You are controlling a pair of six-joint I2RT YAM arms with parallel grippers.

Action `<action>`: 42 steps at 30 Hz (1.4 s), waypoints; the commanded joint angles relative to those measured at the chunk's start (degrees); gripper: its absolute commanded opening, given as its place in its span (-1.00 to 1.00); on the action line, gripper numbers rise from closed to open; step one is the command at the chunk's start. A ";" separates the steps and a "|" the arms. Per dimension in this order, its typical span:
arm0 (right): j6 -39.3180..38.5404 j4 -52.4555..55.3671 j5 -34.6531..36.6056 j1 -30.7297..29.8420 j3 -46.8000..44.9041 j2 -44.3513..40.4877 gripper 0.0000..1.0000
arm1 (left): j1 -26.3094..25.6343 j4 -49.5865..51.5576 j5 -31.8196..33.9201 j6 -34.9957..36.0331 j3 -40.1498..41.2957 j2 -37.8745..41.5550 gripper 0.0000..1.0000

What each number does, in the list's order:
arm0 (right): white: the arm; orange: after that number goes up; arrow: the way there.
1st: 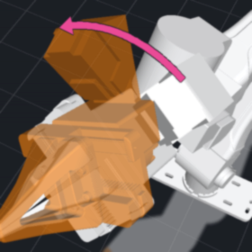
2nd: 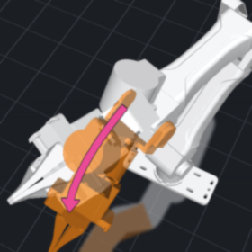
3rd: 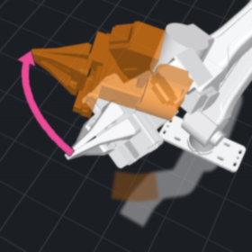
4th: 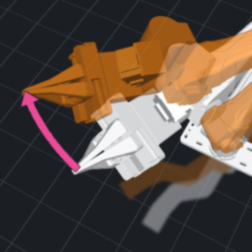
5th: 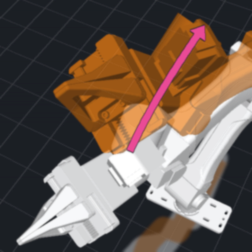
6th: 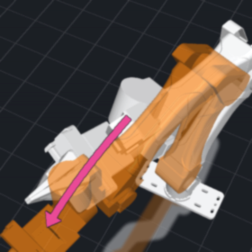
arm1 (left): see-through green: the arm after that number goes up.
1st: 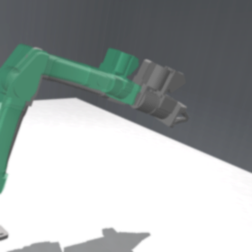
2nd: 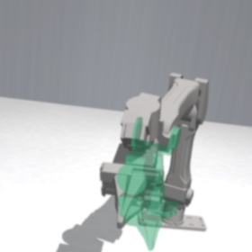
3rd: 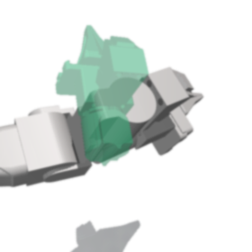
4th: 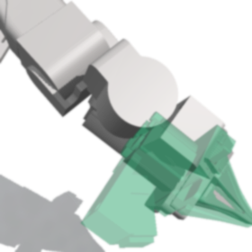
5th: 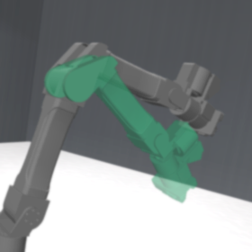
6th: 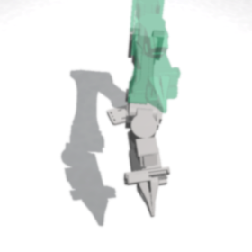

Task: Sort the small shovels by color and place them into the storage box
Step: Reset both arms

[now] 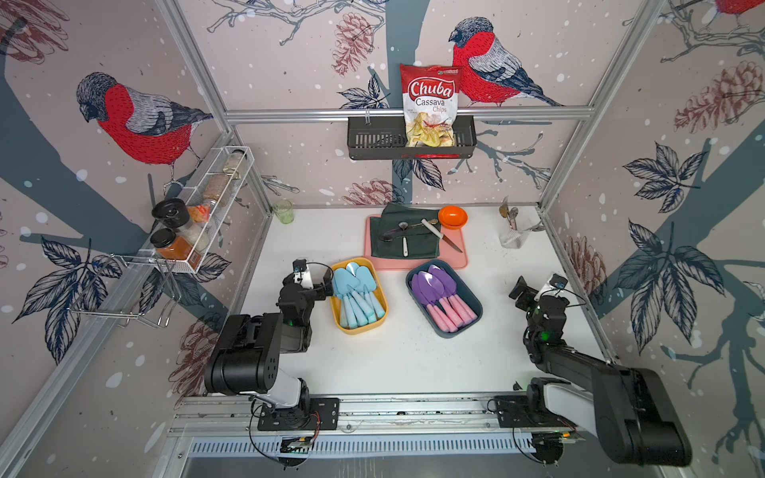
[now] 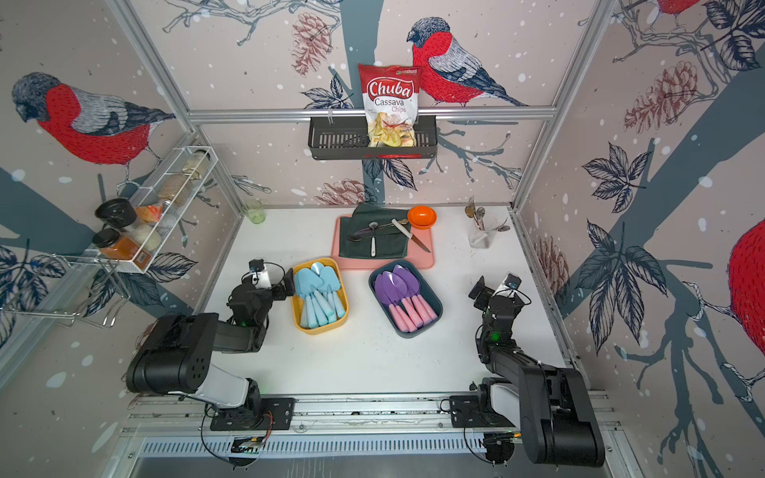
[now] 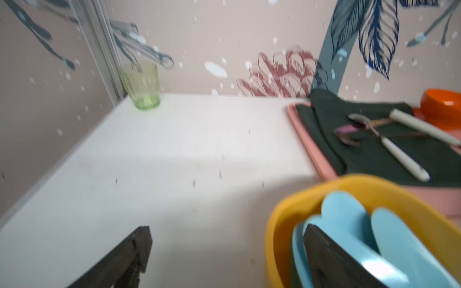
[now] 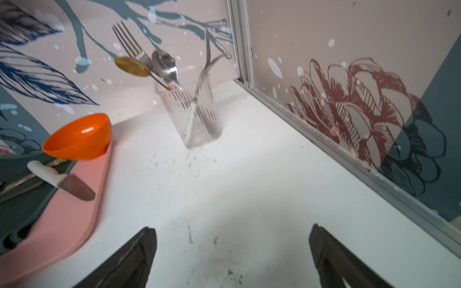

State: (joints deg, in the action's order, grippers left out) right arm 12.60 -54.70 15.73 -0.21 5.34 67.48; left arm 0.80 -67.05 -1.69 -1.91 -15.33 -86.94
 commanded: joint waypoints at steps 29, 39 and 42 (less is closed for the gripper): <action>-8.38 -21.04 -12.06 0.73 6.12 20.43 1.00 | -0.97 -1.51 5.91 1.46 0.61 -0.25 0.98; -8.39 -20.93 -12.05 0.68 6.17 20.45 1.00 | -0.96 -1.56 5.93 1.47 0.57 -0.30 0.98; -8.38 -20.89 -12.11 0.73 6.17 20.45 1.00 | -1.04 -1.57 6.03 1.47 0.57 -0.33 0.97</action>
State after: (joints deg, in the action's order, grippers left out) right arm 4.49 -73.56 3.66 0.60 11.55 87.85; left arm -0.12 -67.20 4.27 -1.08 -14.50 -87.44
